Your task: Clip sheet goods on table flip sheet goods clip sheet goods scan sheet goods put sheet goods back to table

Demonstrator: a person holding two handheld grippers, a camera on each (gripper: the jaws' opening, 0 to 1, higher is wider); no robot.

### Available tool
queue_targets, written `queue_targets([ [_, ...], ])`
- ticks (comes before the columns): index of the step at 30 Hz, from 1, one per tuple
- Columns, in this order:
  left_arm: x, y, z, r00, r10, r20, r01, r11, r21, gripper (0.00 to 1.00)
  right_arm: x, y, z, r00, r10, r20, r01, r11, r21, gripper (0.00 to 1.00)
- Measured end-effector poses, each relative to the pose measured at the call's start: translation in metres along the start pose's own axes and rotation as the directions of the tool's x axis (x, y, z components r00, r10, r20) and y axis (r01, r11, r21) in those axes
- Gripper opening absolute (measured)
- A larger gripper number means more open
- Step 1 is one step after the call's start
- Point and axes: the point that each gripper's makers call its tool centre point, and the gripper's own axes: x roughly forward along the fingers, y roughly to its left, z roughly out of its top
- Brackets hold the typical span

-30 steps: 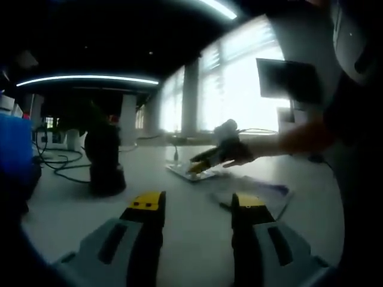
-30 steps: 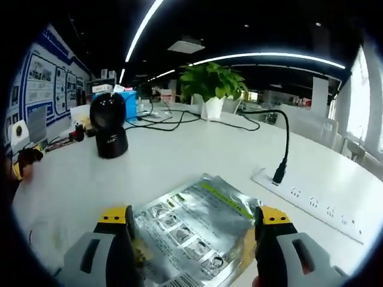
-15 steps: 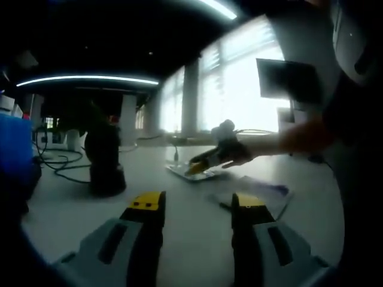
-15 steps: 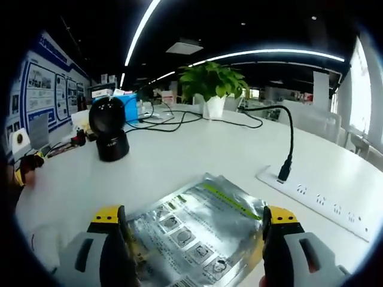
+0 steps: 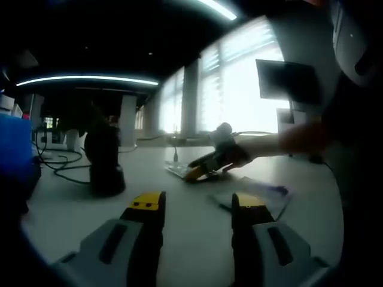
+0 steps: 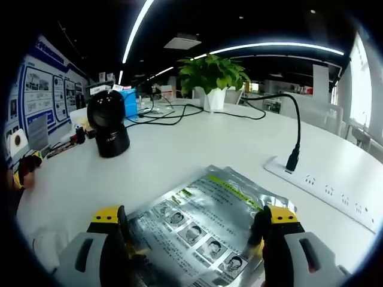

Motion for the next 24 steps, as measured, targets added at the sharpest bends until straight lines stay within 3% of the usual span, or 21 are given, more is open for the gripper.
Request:
queue_targets([
  [2,0.000,0.000,0.000,1.000,0.000,0.001,0.000,1.000,0.000,0.37,-0.001,-0.004,0.002,1.000,-0.029,-0.007,0.029,1.000,0.002,0.87],
  [12,0.000,0.000,0.000,1.000,0.002,-0.002,-0.002,1.000,0.001,0.37,-0.010,-0.018,0.009,0.999,-0.037,0.032,0.036,0.998,0.047,0.86],
  [18,0.001,0.001,-0.002,1.000,0.005,-0.007,-0.005,1.000,0.005,0.37,-0.016,-0.046,0.016,0.992,-0.113,0.055,0.110,0.992,0.060,0.84],
  [21,0.001,0.001,-0.002,1.000,0.005,-0.010,-0.005,1.000,0.006,0.37,-0.014,-0.045,0.015,0.994,-0.095,0.051,0.093,0.994,0.054,0.85],
  [24,0.001,0.001,-0.002,1.000,0.007,-0.010,-0.007,1.000,0.005,0.37,-0.011,-0.030,0.015,0.997,-0.063,0.049,0.061,0.997,0.044,0.86],
])
